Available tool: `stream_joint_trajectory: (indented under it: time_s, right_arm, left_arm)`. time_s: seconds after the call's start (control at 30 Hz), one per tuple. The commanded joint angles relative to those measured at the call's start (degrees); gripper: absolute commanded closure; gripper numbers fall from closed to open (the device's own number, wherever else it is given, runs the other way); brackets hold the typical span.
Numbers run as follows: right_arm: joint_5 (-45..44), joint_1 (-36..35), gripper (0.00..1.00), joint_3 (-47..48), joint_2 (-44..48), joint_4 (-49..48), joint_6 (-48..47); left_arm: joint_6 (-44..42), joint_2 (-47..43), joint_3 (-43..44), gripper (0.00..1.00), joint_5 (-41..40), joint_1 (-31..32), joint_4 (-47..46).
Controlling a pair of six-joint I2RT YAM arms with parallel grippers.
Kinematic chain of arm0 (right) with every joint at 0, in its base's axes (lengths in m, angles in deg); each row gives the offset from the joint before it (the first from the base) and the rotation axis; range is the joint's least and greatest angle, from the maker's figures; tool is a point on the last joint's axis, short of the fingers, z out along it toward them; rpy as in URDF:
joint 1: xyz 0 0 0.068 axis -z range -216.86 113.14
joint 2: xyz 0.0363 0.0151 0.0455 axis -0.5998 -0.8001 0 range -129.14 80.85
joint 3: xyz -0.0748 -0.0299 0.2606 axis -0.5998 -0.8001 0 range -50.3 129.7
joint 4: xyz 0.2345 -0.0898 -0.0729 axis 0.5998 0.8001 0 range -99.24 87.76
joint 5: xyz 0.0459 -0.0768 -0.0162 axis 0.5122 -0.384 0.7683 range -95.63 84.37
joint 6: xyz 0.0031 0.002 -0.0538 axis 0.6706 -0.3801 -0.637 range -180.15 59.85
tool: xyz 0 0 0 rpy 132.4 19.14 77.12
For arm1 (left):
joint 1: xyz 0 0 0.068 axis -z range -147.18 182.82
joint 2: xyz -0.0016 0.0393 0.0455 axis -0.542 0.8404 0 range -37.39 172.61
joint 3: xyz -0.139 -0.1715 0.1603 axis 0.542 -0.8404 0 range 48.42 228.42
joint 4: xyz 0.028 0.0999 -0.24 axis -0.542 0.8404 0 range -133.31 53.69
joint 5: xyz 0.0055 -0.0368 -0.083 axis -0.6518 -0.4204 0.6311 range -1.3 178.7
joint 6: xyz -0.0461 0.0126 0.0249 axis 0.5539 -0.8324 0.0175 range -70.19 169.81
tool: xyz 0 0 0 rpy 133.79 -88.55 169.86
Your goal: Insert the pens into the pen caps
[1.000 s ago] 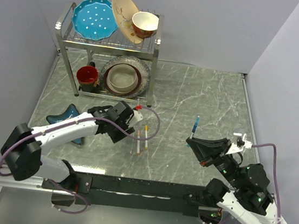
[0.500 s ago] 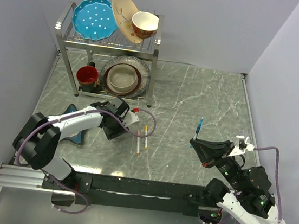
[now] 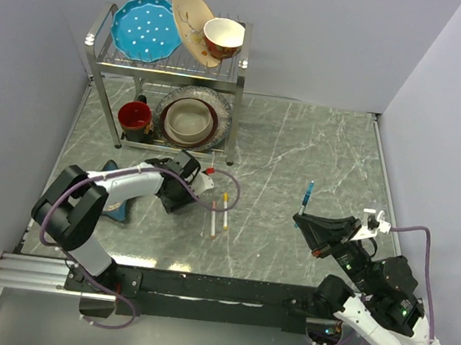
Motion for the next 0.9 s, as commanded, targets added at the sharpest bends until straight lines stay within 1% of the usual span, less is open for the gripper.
stream_joint_trajectory:
  time_s: [0.0, 0.03, 0.13, 0.2, 0.3, 0.33, 0.4, 0.43, 0.53, 0.77, 0.8, 0.83, 0.87]
  right_arm:
    - [-1.2, -0.2, 1.0, 1.5, 1.4, 0.2, -1.3]
    - [-1.4, -0.2, 1.0, 1.6, 1.3, 0.2, -1.3]
    - [-1.0, -0.2, 1.0, 2.3, 1.1, 0.4, -1.5]
    - [-0.8, -0.2, 1.0, 2.6, 0.9, 0.5, -1.6]
    - [-1.0, -0.2, 1.0, 2.4, 0.9, 0.8, -1.3]
    - [-1.5, -0.2, 1.0, 2.2, 0.9, 0.7, -1.1]
    - [-2.1, -0.2, 1.0, 2.0, 0.5, 0.6, 0.1]
    - [-2.6, -0.2, 1.0, 2.1, 0.2, 0.7, 0.4]
    - [-2.3, -0.2, 1.0, 2.4, -1.8, 0.9, 1.7]
    - [-2.9, -0.2, 1.0, 2.6, -4.0, 1.4, 2.9]
    - [-2.7, -0.2, 1.0, 2.2, -4.1, 1.1, 3.0]
    - [-2.0, -0.1, 1.0, 1.7, -4.2, 0.3, 3.4]
    - [0.7, -0.2, 1.0, 0.1, -4.5, -2.0, 3.2]
  left_arm:
    - [0.2, 2.6, 0.0, 0.55, 0.8, -0.7, -0.8]
    - [0.7, 2.7, 0.2, 0.62, 1.3, -0.7, -0.7]
    - [2.9, 2.4, 0.2, 0.68, 1.2, -0.7, -0.5]
    - [3.8, 1.7, -0.4, 0.69, 2.5, -0.7, -0.5]
    - [6.2, 0.3, -1.7, 0.76, 3.6, -0.7, -1.5]
    - [7.9, 0.0, -1.7, 0.81, 3.8, -0.7, -1.7]
    - [9.7, -1.8, -1.5, 0.86, 5.9, -0.7, -1.8]
    - [11.3, -2.6, -1.7, 0.9, 6.6, -0.7, -2.1]
    - [13.2, -6.7, -2.5, 0.99, 8.6, -0.7, -3.9]
    - [17.5, -17.0, -2.8, 0.99, 11.4, -0.6, -7.1]
    - [19.3, -18.0, -2.8, 0.99, 11.5, -0.6, -8.5]
    - [20.4, -18.9, -2.8, 0.99, 11.8, -0.7, -9.8]
    - [22.0, -21.0, -2.9, 0.99, 12.4, -0.7, -11.1]
